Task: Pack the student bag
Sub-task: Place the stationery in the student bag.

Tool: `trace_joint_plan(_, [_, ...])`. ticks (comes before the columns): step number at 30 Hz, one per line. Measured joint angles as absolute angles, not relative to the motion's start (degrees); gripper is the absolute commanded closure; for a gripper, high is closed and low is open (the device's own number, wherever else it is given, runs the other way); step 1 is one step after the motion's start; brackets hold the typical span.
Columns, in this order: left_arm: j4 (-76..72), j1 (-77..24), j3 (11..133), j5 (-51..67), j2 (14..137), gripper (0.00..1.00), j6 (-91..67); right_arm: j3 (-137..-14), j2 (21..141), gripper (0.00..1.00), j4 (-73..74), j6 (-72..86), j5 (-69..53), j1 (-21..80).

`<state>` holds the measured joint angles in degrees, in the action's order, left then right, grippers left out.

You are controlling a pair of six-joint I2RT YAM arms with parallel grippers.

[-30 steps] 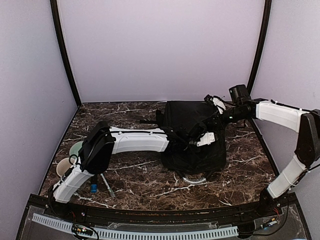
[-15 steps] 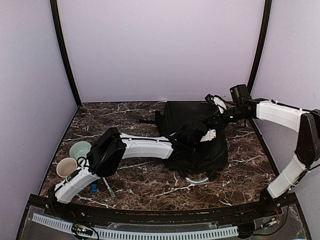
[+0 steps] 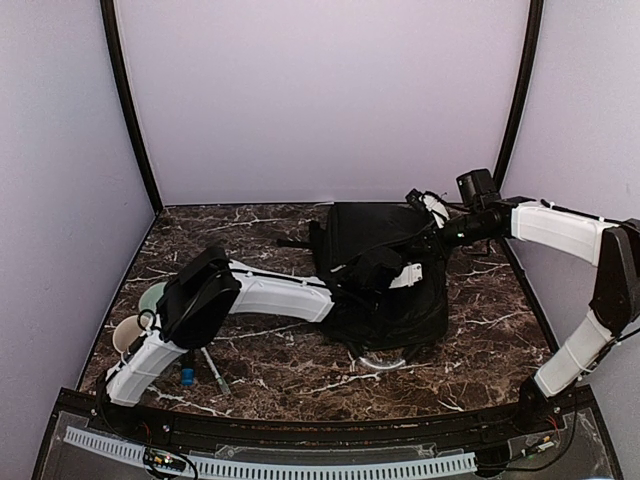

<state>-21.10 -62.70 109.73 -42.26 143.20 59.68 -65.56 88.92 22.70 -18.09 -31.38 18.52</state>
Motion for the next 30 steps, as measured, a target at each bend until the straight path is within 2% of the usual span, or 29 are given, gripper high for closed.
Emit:
trace_joint_plan(7, [-20.88,-65.63,95.74,-40.34,133.1,0.55,55.86,-65.56,88.77,1.0,23.97,-17.74,-33.74,19.2])
trace_joint_plan(18, [-22.85,-74.11,85.52,-41.91,121.84,0.55,51.68,-65.56,88.77,1.0,24.1,-17.19,-33.8,19.18])
trace_joint_plan(24, [-9.72,-74.59,84.14,-41.82,114.3,0.54,35.22,-65.56,88.77,1.0,24.1,-17.06,-33.82,19.18])
trace_joint_plan(30, [10.7,-74.04,81.01,-40.69,104.64,0.53,12.01,-65.56,88.77,1.0,24.1,-17.08,-33.82,19.18])
